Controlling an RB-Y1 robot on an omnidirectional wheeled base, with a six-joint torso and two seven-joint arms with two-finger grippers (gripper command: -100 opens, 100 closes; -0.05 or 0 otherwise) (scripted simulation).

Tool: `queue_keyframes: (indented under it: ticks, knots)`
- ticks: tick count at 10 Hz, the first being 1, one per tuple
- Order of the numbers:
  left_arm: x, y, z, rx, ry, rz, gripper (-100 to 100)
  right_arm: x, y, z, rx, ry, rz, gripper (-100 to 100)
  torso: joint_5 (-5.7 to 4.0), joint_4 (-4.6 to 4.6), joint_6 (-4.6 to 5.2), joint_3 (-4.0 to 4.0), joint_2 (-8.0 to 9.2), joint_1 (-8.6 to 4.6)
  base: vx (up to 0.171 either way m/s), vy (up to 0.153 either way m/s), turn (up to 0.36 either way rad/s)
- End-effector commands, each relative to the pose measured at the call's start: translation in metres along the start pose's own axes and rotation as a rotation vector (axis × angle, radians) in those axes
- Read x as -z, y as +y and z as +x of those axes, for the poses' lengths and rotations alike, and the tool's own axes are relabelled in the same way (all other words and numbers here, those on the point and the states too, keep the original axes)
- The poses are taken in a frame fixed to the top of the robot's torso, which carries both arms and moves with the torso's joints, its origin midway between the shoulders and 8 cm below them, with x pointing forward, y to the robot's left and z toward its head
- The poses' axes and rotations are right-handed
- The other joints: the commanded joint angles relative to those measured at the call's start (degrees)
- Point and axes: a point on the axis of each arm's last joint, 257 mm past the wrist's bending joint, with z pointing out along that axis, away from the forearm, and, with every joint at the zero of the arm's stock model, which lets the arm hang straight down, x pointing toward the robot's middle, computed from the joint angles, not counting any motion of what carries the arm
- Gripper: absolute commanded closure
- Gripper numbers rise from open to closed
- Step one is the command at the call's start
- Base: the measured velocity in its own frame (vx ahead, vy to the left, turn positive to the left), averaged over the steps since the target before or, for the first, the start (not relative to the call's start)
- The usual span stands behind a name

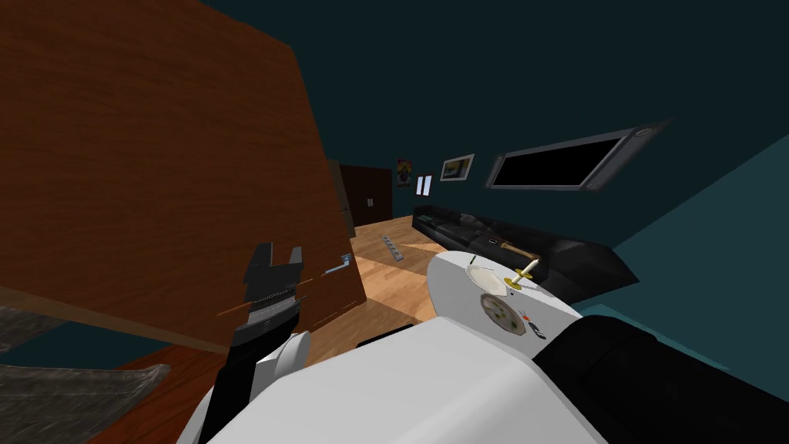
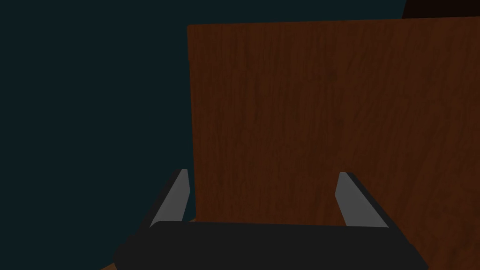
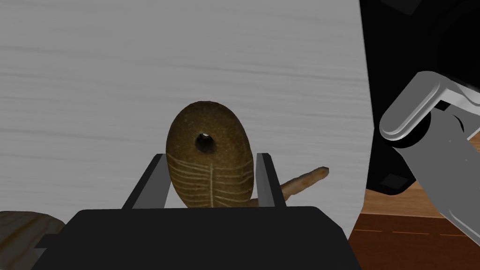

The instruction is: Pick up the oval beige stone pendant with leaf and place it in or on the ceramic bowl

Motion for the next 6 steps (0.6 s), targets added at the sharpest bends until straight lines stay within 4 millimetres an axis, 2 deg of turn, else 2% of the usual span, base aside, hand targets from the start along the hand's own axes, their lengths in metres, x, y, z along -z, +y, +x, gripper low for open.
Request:
queue_keyframes:
  ticks: [1, 3, 6]
  knots:
    - [0.000, 0.000, 0.000, 0.000, 0.000, 0.000, 0, 0.001, -0.005, -0.006, -0.008, -0.012, 0.002, 100, 0.00, 0.00, 0.00, 0.00, 0.00, 0.00, 0.007, 0.031, -0.008]
    - [0.000, 0.000, 0.000, 0.000, 0.000, 0.000, 0, 0.013, -0.020, -0.008, -0.031, -0.024, 0.011, 100, -0.01, 0.00, 0.02, 0.00, -0.01, -0.11, 0.022, 0.049, -0.022]
    - [0.000, 0.000, 0.000, 0.000, 0.000, 0.000, 0, 0.036, -0.049, -0.014, -0.083, -0.051, 0.030, 100, 0.06, -0.03, 0.01, -0.14, -0.28, 0.06, 0.077, 0.068, -0.005]
